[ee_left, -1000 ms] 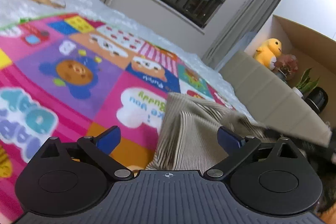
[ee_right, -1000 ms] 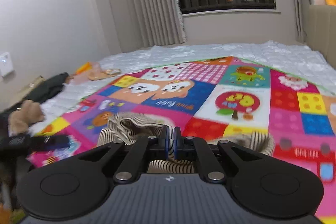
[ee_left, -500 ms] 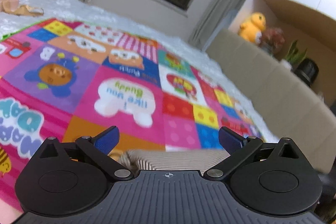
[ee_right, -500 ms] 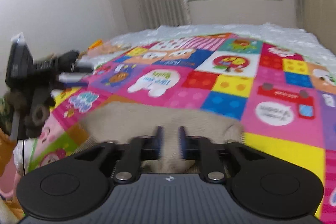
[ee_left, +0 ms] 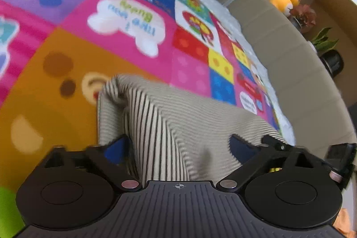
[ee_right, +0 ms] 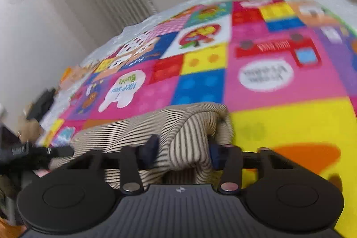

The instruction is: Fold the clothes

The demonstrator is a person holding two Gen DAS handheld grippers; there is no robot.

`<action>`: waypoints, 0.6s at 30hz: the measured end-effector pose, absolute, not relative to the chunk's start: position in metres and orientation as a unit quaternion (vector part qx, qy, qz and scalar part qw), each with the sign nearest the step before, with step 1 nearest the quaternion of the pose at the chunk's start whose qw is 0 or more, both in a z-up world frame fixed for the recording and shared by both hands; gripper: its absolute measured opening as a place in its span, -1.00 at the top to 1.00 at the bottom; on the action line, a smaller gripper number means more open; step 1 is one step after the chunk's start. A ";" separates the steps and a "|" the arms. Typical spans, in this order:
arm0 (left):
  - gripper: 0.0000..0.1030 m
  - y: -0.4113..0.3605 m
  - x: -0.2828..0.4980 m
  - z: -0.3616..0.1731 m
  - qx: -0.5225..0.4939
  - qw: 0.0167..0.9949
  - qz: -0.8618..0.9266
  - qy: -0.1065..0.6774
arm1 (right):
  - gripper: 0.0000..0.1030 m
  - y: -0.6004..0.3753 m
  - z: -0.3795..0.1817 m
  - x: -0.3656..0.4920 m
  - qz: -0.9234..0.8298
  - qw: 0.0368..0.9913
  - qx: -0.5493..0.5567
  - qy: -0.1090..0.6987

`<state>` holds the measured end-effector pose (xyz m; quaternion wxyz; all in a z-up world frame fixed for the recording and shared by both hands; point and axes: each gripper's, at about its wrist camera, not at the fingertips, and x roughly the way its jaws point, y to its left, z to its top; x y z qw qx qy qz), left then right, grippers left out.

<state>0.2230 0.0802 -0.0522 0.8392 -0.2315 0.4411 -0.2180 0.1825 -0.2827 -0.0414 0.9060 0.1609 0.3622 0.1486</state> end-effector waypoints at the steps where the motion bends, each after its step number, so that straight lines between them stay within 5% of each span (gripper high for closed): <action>1: 0.06 0.079 0.222 -0.046 -0.219 0.847 -0.212 0.435 | 0.41 -0.275 -0.034 0.180 0.157 0.911 0.142 0.354; 4: 0.46 0.087 0.206 -0.025 -0.215 0.857 -0.226 0.411 | 0.51 -0.265 -0.006 0.162 0.194 0.920 0.116 0.320; 12: 0.50 0.113 0.132 0.018 -0.199 0.878 -0.244 0.361 | 0.51 -0.272 0.027 0.100 0.238 0.912 0.136 0.304; 18: 0.49 0.109 0.110 -0.018 -0.186 0.862 -0.227 0.414 | 0.40 -0.272 -0.015 0.082 0.199 0.910 0.110 0.347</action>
